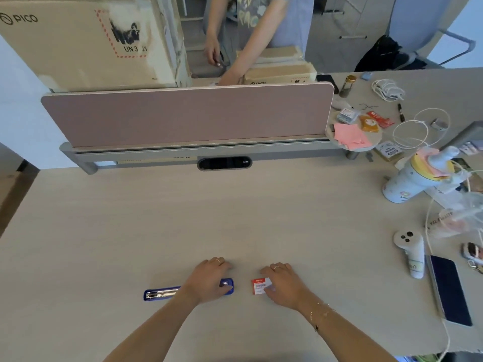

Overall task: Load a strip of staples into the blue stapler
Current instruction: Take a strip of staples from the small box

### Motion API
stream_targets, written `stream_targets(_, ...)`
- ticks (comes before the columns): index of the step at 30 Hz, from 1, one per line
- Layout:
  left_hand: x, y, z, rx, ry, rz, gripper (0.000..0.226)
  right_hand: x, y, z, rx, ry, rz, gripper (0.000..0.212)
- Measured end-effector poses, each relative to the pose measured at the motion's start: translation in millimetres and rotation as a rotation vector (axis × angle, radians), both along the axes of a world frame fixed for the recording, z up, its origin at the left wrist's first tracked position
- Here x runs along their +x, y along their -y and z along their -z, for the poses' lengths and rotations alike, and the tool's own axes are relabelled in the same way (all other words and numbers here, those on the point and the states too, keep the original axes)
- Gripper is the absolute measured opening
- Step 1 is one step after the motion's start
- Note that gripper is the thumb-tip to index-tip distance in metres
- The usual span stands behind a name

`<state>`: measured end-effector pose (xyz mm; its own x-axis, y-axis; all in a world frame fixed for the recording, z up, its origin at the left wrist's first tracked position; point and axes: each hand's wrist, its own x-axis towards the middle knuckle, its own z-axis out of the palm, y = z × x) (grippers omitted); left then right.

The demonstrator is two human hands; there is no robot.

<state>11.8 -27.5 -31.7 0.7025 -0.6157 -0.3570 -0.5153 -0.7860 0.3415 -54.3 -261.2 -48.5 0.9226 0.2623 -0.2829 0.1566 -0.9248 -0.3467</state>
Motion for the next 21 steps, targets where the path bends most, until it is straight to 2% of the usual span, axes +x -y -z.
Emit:
stream_targets(4, -8.9, 20.8, 9.7, 0.042, -0.030, 0.022, 0.053, -5.8, -1.0, 0.8, -0.005, 0.000, 0.002, 0.043)
stream_targets(8, -17.0, 38.0, 16.2, 0.077, -0.012, 0.036, 0.053, -9.4, -0.2, 4.8, -0.097, -0.006, 0.024, 0.044)
stream_targets(13, -25.2, 55.2, 19.8, 0.125, 0.031, 0.047, 0.047, -12.6, 0.8, 10.4, -0.146, 0.002, 0.027, 0.046)
stream_targets(16, -29.3, 62.4, 19.2, 0.134, 0.048, 0.042, 0.044, -12.3, -1.0, 11.8, -0.142, 0.003, 0.033, 0.056)
stream_targets(21, -31.6, 67.8, 16.9, 0.158, 0.066, 0.030, 0.036, -12.9, -2.8, 9.3, -0.099, 0.025, 0.044, 0.051)
